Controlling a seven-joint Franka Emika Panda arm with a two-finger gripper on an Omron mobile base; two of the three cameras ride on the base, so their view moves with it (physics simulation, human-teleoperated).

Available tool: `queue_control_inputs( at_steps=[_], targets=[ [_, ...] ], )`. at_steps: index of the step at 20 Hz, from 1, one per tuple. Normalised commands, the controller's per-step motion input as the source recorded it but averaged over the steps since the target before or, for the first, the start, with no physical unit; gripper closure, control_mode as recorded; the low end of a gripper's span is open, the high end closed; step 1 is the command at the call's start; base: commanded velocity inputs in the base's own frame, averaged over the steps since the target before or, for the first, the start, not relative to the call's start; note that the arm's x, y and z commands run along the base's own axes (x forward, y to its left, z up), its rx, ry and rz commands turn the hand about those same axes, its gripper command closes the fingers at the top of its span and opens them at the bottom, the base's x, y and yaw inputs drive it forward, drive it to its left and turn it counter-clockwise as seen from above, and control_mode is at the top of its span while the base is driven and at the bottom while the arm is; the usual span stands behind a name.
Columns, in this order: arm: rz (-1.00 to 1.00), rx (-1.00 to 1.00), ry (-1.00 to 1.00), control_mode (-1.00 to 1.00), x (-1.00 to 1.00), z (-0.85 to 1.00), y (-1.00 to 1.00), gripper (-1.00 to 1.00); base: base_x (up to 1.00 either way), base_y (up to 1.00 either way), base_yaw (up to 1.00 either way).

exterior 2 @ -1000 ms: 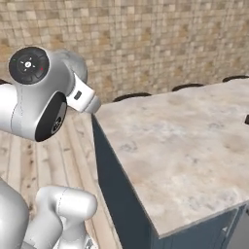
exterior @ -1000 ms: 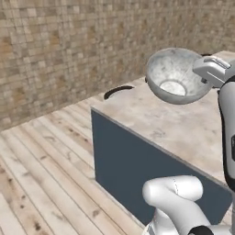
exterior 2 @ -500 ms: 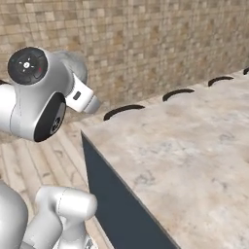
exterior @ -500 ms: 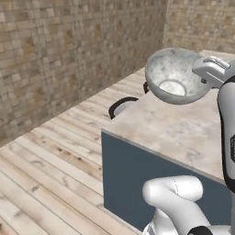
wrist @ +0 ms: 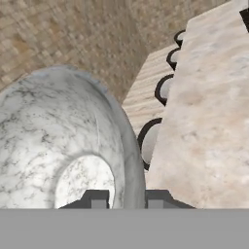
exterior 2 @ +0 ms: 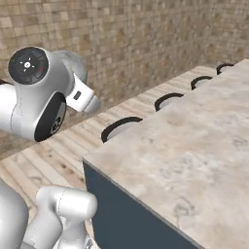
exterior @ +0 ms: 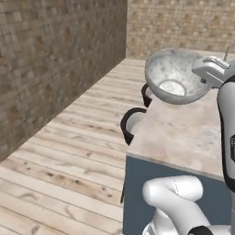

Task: Pick up the bowls from the cabinet and place each bowl in front of a stool on the dining counter.

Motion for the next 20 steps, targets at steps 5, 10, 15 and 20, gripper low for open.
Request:
queue_control_inputs(
  at_steps=[5, 10, 15, 20],
  targets=[
    [0.00, 0.00, 0.00, 1.00, 0.00, 0.00, 0.00, 1.00, 0.35, 1.00, -0.47],
    [0.00, 0.00, 0.00, 1.00, 0.00, 0.00, 0.00, 1.00, 0.37, 1.00, -0.49],
    [0.00, 0.00, 0.00, 1.00, 0.00, 0.00, 0.00, 1.00, 0.48, 1.00, -0.54],
    [0.00, 0.00, 0.00, 1.00, 0.00, 0.00, 0.00, 1.00, 0.45, 1.00, -0.56]
  ],
)
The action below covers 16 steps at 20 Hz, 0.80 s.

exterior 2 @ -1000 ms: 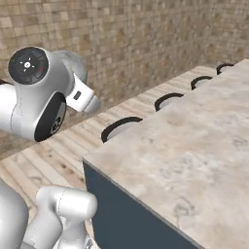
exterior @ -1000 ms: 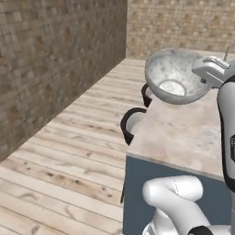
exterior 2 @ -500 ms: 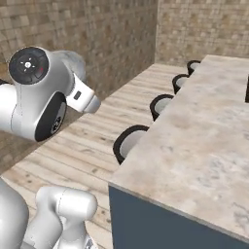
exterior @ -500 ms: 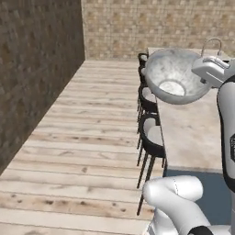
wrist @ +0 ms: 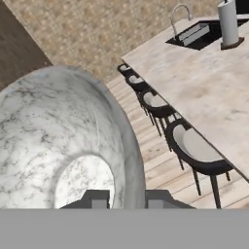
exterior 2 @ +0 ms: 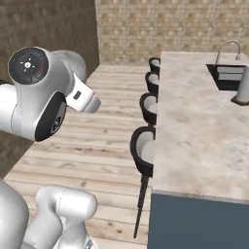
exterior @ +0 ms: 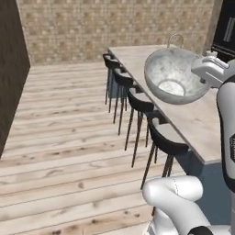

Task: Pick up the bowls from the cabinet and place each bowl in front of a stool on the dining counter.

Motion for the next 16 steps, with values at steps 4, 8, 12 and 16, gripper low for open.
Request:
queue_control_inputs(
  at_steps=[4, 8, 12, 16],
  targets=[
    [0.00, 0.00, 0.00, 1.00, 0.00, 0.00, 0.00, 1.00, 0.46, 1.00, -0.57],
    [0.00, 0.00, 0.00, 1.00, 0.00, 0.00, 0.00, 1.00, 0.54, 1.00, -0.58],
    [0.00, 0.00, 0.00, 1.00, 0.00, 0.00, 0.00, 1.00, 0.68, 1.00, -0.56],
    [0.00, 0.00, 0.00, 1.00, 0.00, 0.00, 0.00, 1.00, 0.77, 1.00, -0.56]
  ],
)
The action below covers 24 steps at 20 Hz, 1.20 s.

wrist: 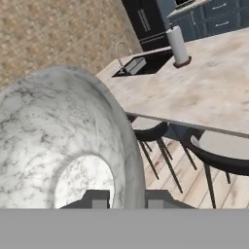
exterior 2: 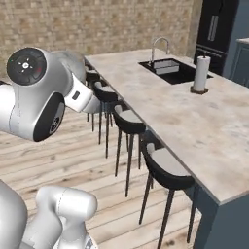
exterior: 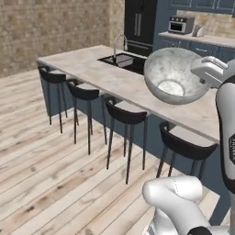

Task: Pick up the bowls from the cabinet and place each bowl in front of a stool on the dining counter.

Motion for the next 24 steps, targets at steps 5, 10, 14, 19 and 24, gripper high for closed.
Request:
queue_control_inputs(
  at_steps=[5, 10, 14, 19, 24],
  targets=[
    [0.00, 0.00, 0.00, 1.00, 0.00, 0.00, 0.00, 1.00, 0.79, 1.00, -0.57],
    [0.00, 0.00, 0.00, 1.00, 0.00, 0.00, 0.00, 1.00, 0.78, 1.00, -0.57],
    [0.00, 0.00, 0.00, 1.00, 0.00, 0.00, 0.00, 1.00, 0.76, 1.00, -0.56],
    [0.00, 0.00, 0.00, 1.00, 0.00, 0.00, 0.00, 1.00, 0.68, 1.00, -0.54],
    [0.00, 0.00, 0.00, 1.00, 0.00, 0.00, 0.00, 1.00, 0.68, 0.89, -0.51]
  ],
)
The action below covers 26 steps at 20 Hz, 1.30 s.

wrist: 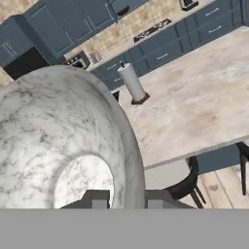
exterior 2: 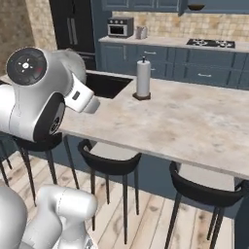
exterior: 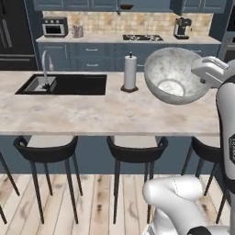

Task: Pick up the bowls from the cabinet and place each bowl in front of a stool on the dining counter.

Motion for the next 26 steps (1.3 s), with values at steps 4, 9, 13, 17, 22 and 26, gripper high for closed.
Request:
queue_control_inputs(
  at_steps=[4, 9, 13, 17, 22, 26],
  targets=[
    [0.00, 0.00, 0.00, 1.00, 0.00, 0.00, 0.00, 1.00, 0.85, 0.14, -0.36],
    [0.00, 0.00, 0.00, 1.00, 0.00, 0.00, 0.00, 1.00, 0.98, 0.00, -0.27],
    [0.00, 0.00, 0.00, 1.00, 0.00, 0.00, 0.00, 1.00, 0.97, 0.00, -0.15],
    [0.00, 0.00, 0.00, 1.00, 0.00, 0.00, 0.00, 1.00, 0.63, 0.11, -0.10],
    [0.00, 0.00, 0.00, 1.00, 0.00, 0.00, 0.00, 1.00, 0.45, 0.27, -0.13],
    [0.00, 0.00, 0.00, 1.00, 0.00, 0.00, 0.00, 1.00, 0.42, 0.25, -0.14]
  ],
)
